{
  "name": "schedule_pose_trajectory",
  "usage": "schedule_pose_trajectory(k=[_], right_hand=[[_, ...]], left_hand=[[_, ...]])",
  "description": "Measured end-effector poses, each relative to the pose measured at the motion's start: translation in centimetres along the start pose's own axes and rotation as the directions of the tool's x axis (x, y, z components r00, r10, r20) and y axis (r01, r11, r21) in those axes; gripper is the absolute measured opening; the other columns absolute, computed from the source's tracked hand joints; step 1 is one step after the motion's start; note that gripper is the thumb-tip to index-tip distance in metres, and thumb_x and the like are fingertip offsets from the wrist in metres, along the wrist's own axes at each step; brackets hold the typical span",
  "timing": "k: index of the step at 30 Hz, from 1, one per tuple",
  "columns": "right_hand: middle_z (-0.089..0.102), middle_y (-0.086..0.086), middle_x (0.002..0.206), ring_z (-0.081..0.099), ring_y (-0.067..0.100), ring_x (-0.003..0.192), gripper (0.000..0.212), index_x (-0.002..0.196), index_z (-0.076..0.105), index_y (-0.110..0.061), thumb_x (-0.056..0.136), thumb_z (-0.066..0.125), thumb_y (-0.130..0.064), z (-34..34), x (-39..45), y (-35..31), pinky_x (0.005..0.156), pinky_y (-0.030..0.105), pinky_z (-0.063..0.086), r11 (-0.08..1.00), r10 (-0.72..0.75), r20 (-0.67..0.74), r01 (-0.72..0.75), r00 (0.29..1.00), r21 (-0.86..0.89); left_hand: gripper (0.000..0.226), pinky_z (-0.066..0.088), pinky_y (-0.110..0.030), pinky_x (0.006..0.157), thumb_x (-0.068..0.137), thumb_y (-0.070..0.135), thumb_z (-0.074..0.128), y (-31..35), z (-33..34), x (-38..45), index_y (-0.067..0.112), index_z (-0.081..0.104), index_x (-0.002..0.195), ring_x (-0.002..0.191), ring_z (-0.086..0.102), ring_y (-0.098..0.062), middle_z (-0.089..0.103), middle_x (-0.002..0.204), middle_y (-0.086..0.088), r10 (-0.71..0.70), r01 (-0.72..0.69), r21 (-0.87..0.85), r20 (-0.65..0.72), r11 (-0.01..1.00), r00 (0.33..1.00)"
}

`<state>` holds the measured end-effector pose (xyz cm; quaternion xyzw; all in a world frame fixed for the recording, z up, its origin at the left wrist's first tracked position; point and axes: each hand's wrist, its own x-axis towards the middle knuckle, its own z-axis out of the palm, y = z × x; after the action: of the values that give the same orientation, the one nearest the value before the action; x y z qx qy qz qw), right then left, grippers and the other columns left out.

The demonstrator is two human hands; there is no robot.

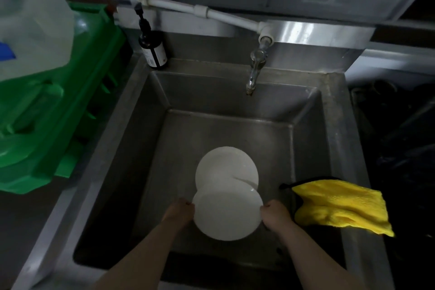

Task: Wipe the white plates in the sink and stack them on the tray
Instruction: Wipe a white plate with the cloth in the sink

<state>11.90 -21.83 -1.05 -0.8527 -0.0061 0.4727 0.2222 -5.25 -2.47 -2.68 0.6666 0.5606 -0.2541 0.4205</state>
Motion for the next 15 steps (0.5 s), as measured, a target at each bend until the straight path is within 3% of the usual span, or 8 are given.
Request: schedule_pose_trajectory(k=[3, 5, 7, 9, 12, 15], right_hand=[[0.059, 0.012, 0.076, 0.056, 0.024, 0.068, 0.021, 0.078, 0.063, -0.005, 0.091, 0.053, -0.019, -0.7, -0.9, -0.4, 0.059, 0.030, 0.041, 1.000, 0.024, 0.005, -0.024, 1.000, 0.008], [0.058, 0.013, 0.074, 0.056, 0.024, 0.067, 0.023, 0.076, 0.059, -0.007, 0.094, 0.051, -0.018, -1.2, -2.1, -0.9, 0.058, 0.028, 0.042, 0.997, 0.041, -0.001, -0.041, 0.999, 0.058], [0.056, 0.013, 0.070, 0.054, 0.024, 0.064, 0.024, 0.074, 0.056, -0.007, 0.095, 0.050, -0.016, -1.7, -3.2, -1.4, 0.056, 0.026, 0.042, 0.988, 0.041, 0.007, -0.041, 0.999, 0.151], [0.052, 0.011, 0.066, 0.050, 0.022, 0.063, 0.024, 0.074, 0.055, -0.008, 0.096, 0.050, -0.013, -2.3, -4.4, -2.0, 0.057, 0.026, 0.042, 0.968, 0.047, 0.023, -0.052, 0.999, 0.244], [0.047, 0.008, 0.061, 0.045, 0.018, 0.059, 0.021, 0.075, 0.053, -0.008, 0.095, 0.048, -0.009, -2.9, -5.7, -2.6, 0.057, 0.025, 0.040, 0.951, 0.071, 0.048, -0.082, 0.996, 0.299], [0.047, 0.007, 0.057, 0.042, 0.016, 0.053, 0.022, 0.073, 0.052, -0.008, 0.095, 0.050, -0.009, -3.4, -6.7, -3.0, 0.050, 0.022, 0.034, 0.943, 0.072, 0.045, -0.082, 0.996, 0.322]], left_hand=[[0.032, 0.051, -0.034, 0.088, 0.098, 0.023, 0.049, 0.1, -0.7, -1.1, 0.000, 0.069, 0.108, 0.105, 0.066, -0.034, 0.069, 0.114, -0.022, -0.016, 0.020, -0.047, 0.074, 0.999, 0.997], [0.026, 0.049, -0.032, 0.069, 0.097, 0.018, 0.051, 0.1, -1.1, -2.3, 0.003, 0.067, 0.083, 0.078, 0.063, -0.030, 0.067, 0.090, -0.022, -0.013, 0.031, -0.164, 0.114, 0.986, 0.993], [0.031, 0.040, -0.027, 0.055, 0.101, 0.017, 0.051, -0.1, -1.7, -3.3, 0.008, 0.060, 0.073, 0.060, 0.053, -0.023, 0.060, 0.070, -0.014, -0.035, 0.073, -0.286, 0.135, 0.956, 0.990], [0.030, 0.041, -0.025, 0.051, 0.101, 0.017, 0.052, -0.1, -2.2, -4.2, 0.008, 0.060, 0.074, 0.057, 0.052, -0.021, 0.057, 0.064, -0.011, -0.082, 0.146, -0.424, 0.165, 0.894, 0.983], [0.032, 0.043, -0.022, 0.046, 0.100, 0.016, 0.050, 0.0, -3.0, -5.3, 0.008, 0.055, 0.069, 0.053, 0.051, -0.019, 0.051, 0.055, -0.008, -0.132, 0.232, -0.499, 0.229, 0.835, 0.965], [0.037, 0.042, -0.022, 0.050, 0.101, 0.027, 0.051, -0.1, -3.9, -6.0, 0.011, 0.056, 0.068, 0.055, 0.054, -0.017, 0.054, 0.051, -0.004, -0.166, 0.295, -0.558, 0.271, 0.775, 0.948]])
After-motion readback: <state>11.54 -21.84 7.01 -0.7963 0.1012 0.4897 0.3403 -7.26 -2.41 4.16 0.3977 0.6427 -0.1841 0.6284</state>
